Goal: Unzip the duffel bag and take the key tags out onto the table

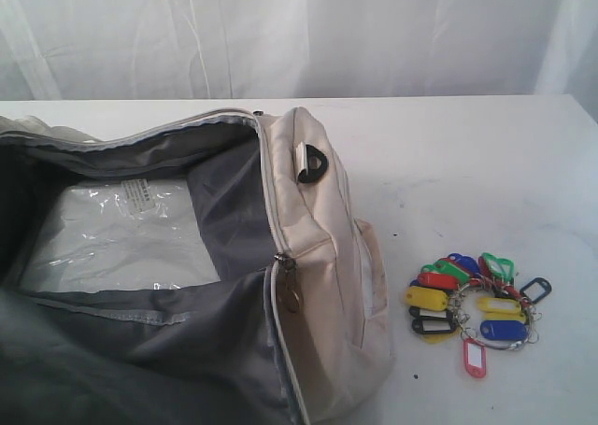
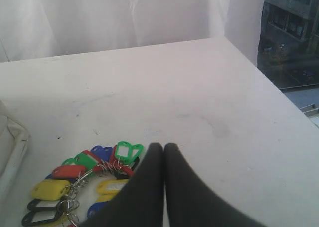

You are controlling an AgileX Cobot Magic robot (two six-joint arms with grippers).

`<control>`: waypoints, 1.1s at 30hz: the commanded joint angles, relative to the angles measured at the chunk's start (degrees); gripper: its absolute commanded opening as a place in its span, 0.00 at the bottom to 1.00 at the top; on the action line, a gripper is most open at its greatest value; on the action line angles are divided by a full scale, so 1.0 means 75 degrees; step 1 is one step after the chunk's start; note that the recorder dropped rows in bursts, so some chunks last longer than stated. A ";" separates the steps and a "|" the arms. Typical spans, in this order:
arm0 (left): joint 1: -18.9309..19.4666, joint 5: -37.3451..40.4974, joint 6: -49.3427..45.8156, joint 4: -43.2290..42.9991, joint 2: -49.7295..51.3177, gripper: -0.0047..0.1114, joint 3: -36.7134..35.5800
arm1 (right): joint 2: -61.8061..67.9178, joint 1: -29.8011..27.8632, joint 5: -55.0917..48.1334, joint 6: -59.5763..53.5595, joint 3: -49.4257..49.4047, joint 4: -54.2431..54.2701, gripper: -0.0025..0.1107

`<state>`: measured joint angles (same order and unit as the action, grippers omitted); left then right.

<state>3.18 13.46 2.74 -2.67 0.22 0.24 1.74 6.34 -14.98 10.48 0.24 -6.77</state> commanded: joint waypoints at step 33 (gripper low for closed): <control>0.0012 -0.0002 0.0009 0.0059 -0.0029 0.04 -0.0032 | -0.0231 -0.0068 -0.0689 -0.0372 -0.0032 -0.0100 0.02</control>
<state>3.18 13.46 2.74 -2.67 0.22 0.24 0.35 6.34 -19.89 8.40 0.24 -7.25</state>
